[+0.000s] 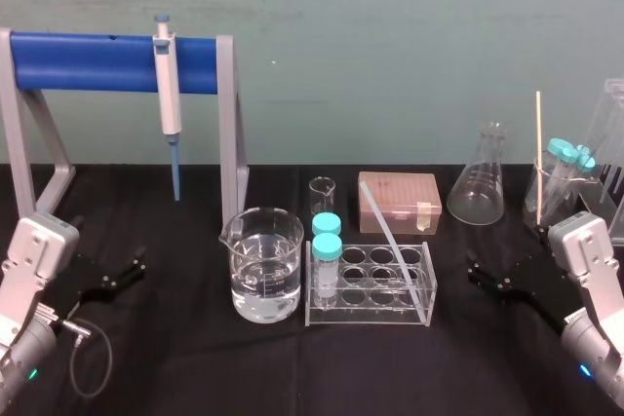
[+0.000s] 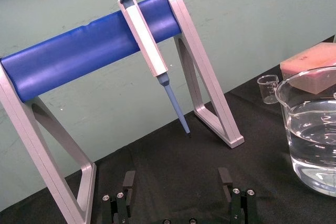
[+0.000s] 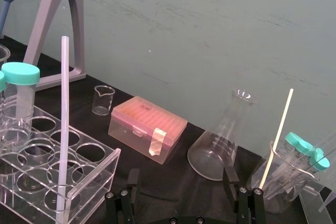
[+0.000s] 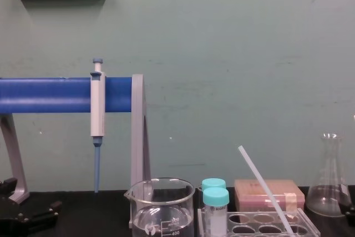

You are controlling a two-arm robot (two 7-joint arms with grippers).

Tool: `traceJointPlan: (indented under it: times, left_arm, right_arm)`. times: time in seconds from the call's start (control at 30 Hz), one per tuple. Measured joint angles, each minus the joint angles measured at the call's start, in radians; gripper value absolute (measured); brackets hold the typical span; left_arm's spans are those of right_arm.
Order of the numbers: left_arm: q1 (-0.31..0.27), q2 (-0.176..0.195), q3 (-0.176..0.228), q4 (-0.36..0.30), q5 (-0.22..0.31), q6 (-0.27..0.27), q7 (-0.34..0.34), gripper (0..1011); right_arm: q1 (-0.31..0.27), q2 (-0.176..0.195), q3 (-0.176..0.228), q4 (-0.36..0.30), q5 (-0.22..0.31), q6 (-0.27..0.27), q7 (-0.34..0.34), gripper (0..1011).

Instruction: Pick up the stirring rod with one hand, then place it down.

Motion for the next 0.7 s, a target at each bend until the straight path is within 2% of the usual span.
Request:
traceJointPlan:
  times: [0.7]
  left_arm:
    - [0.0, 0.0, 0.0, 0.0, 0.0, 0.0, 0.0, 1000]
  right_arm:
    - [0.0, 0.0, 0.0, 0.0, 0.0, 0.0, 0.0, 1000]
